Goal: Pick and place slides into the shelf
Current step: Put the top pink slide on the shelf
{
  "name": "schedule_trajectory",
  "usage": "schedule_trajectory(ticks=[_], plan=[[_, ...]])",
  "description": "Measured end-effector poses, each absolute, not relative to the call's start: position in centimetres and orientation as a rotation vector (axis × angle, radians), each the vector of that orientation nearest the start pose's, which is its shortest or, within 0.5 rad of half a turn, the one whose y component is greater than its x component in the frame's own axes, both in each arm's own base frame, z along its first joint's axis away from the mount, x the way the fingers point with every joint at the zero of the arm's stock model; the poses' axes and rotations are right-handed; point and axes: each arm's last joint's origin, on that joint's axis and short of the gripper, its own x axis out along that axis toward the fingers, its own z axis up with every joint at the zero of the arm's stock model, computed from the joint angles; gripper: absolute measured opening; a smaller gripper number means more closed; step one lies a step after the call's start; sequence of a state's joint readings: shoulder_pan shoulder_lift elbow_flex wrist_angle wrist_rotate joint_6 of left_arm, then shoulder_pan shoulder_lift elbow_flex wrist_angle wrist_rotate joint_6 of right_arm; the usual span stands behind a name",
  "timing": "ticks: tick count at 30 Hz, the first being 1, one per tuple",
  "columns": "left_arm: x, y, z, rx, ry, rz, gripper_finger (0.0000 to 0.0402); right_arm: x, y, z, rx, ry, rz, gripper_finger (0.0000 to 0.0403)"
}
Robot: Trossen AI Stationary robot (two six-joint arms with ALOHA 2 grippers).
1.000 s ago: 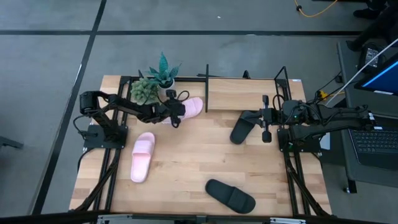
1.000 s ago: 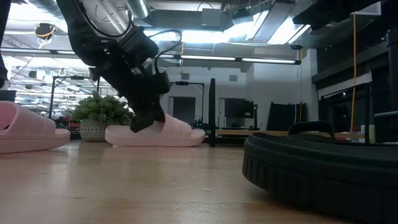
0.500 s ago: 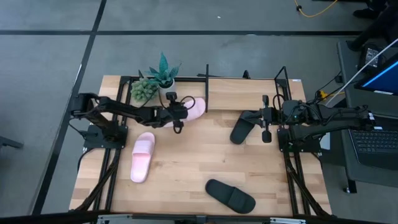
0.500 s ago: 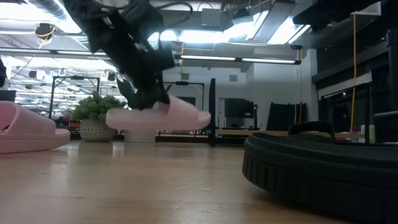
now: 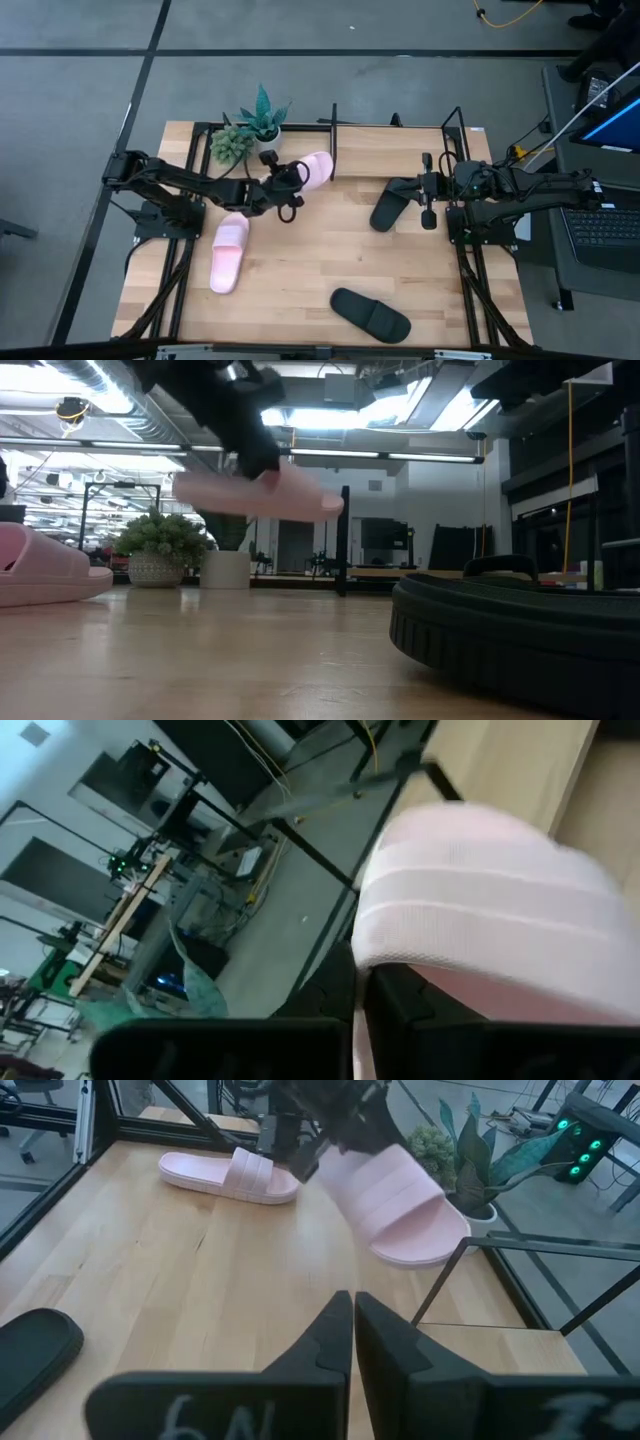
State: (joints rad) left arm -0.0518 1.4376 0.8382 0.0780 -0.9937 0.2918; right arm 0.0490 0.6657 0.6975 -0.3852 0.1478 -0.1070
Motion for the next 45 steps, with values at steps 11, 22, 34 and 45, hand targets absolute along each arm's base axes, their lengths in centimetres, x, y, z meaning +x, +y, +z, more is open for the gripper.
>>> schedule_trajectory(ticks=[11,22,34,45], plan=[[29.8,0.7,24.4,0.507,0.567,0.846,0.0002,14.6,0.3,30.1,-0.14,0.358,-0.079,0.0019],[29.5,-0.2,23.6,0.272,0.508,0.863,0.0002,14.6,0.3,30.1,-0.142,0.36,-0.078,0.0019],[29.1,-3.9,23.4,0.1,0.417,0.813,0.0002,14.4,0.3,29.6,-0.146,0.409,-0.075,0.0019],[31.5,-4.3,18.9,0.007,0.43,0.837,0.0002,14.4,0.3,29.6,-0.145,0.411,-0.074,0.0019]])
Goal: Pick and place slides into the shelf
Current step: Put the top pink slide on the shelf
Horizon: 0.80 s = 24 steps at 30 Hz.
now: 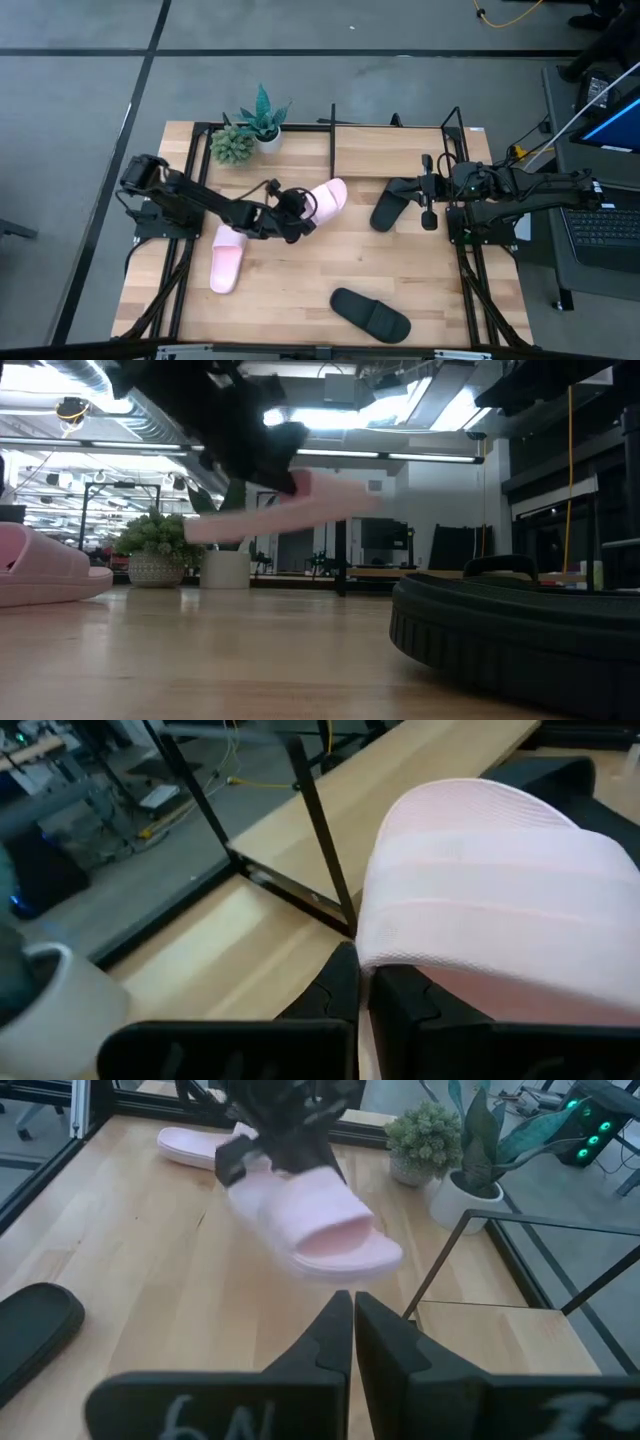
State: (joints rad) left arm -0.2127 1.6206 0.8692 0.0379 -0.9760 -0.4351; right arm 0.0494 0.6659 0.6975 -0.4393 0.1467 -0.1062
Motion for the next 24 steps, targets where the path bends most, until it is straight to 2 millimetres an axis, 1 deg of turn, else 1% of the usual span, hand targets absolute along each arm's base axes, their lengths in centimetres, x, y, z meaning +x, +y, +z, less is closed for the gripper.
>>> schedule_trajectory(ticks=[6,11,17,24], plan=[[32.3,-4.0,16.6,-0.082,0.417,0.884,0.0002,14.4,0.3,29.6,-0.143,0.413,-0.074,0.0019],[32.5,-4.0,15.2,-0.174,0.398,0.915,0.0002,14.3,0.3,29.5,-0.144,0.424,-0.073,0.0019],[32.8,-4.2,13.7,-0.252,0.421,0.905,0.0002,14.3,0.3,29.5,-0.147,0.427,-0.073,0.0019],[33.1,-4.3,13.8,-0.262,0.408,0.879,0.0002,14.3,0.3,29.5,-0.149,0.429,-0.072,0.0019]])
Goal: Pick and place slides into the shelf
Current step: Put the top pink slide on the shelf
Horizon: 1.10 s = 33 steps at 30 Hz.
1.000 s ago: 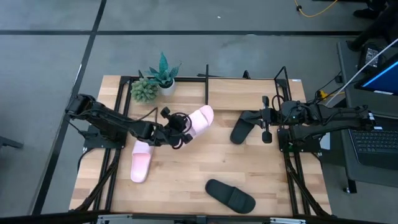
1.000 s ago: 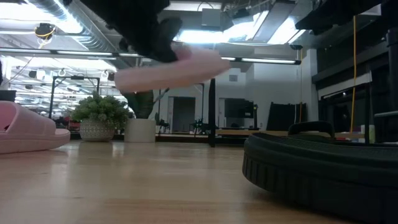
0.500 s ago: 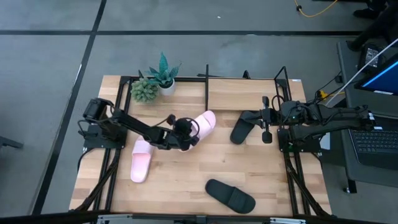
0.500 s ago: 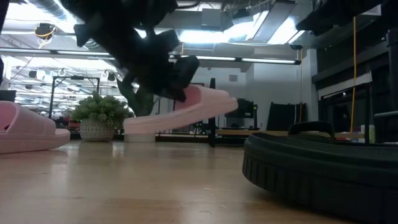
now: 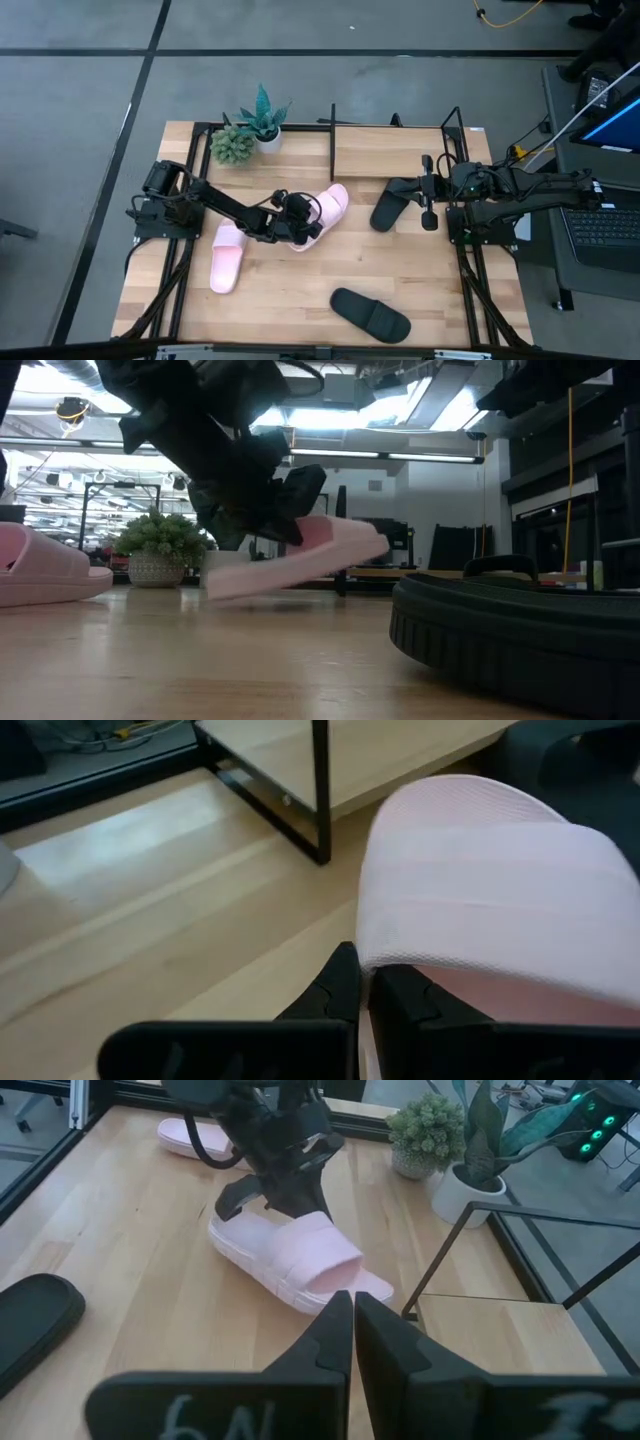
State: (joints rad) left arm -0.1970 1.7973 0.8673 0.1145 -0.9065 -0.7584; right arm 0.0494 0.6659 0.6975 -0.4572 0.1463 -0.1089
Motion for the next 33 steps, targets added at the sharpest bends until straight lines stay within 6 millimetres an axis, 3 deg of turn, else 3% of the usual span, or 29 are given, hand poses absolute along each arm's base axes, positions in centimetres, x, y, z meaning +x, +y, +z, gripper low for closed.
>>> schedule_trajectory(ticks=[33], plan=[[33.24,-4.0,14.06,-0.167,0.422,0.871,0.0002,14.32,0.28,29.45,-0.139,0.429,-0.075,0.0019]])
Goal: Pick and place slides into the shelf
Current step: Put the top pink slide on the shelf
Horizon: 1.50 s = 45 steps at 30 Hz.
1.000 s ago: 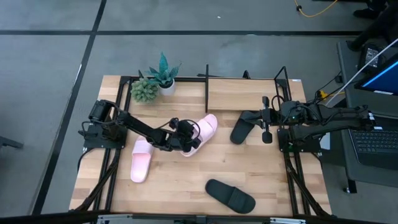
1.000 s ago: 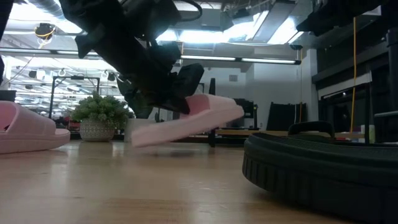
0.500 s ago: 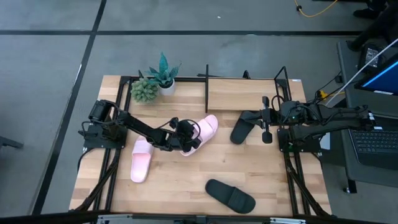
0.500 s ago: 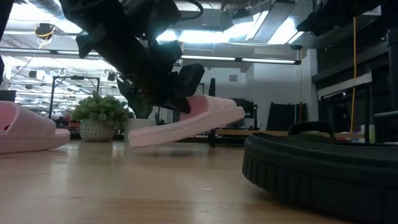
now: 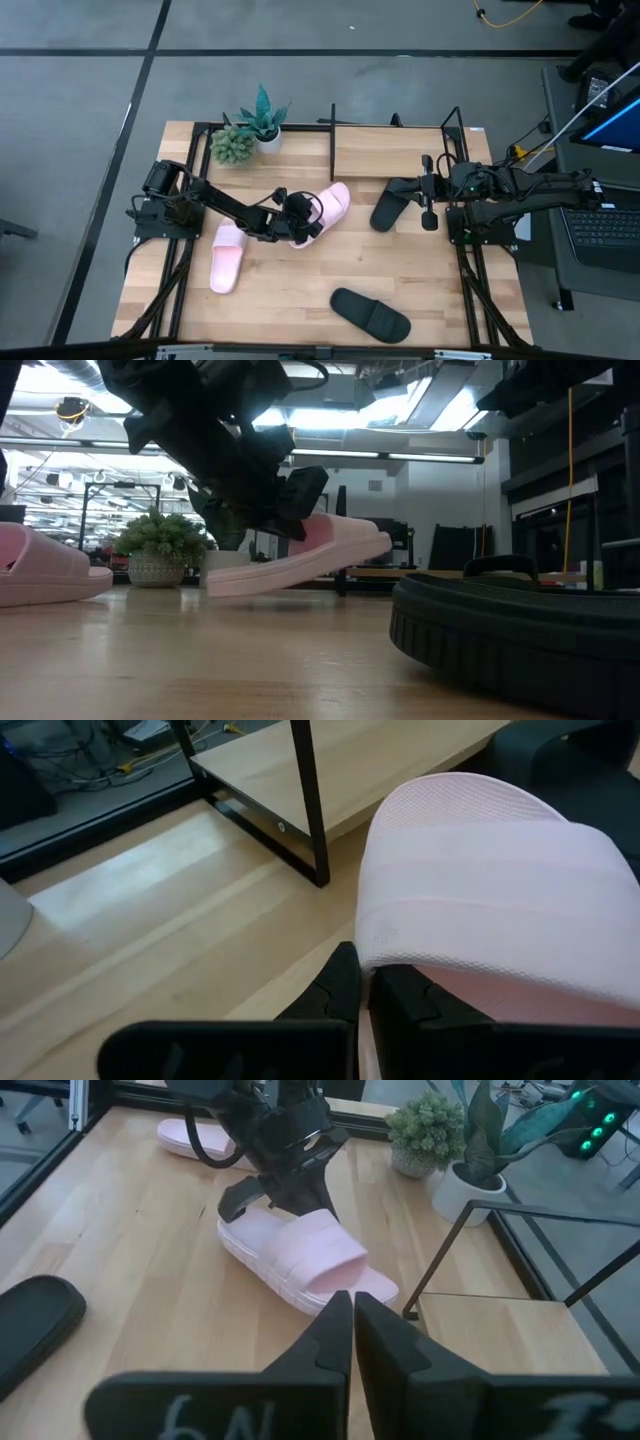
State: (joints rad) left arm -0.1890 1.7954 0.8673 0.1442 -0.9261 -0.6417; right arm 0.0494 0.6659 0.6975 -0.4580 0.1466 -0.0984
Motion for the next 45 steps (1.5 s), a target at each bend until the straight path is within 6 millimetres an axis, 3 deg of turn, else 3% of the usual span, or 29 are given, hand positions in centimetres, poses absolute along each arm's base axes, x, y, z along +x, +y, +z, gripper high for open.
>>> schedule_trajectory(ticks=[20,24,32,45], plan=[[33.4,-3.7,14.1,-0.156,0.433,0.855,0.0002,14.3,0.3,29.5,-0.1,0.422,-0.066,0.0019],[34.5,-3.5,15.6,-0.212,0.349,0.775,0.0002,14.5,0.4,29.8,-0.07,0.388,-0.069,0.0019],[35.5,-4.3,17.1,-0.061,0.37,0.708,0.0002,15.4,0.5,29.6,-0.119,0.396,-0.055,0.0019],[35.7,-4.1,17.5,-0.075,0.332,0.733,0.0002,16.7,0.6,28.7,-0.124,0.456,-0.051,0.0019]])
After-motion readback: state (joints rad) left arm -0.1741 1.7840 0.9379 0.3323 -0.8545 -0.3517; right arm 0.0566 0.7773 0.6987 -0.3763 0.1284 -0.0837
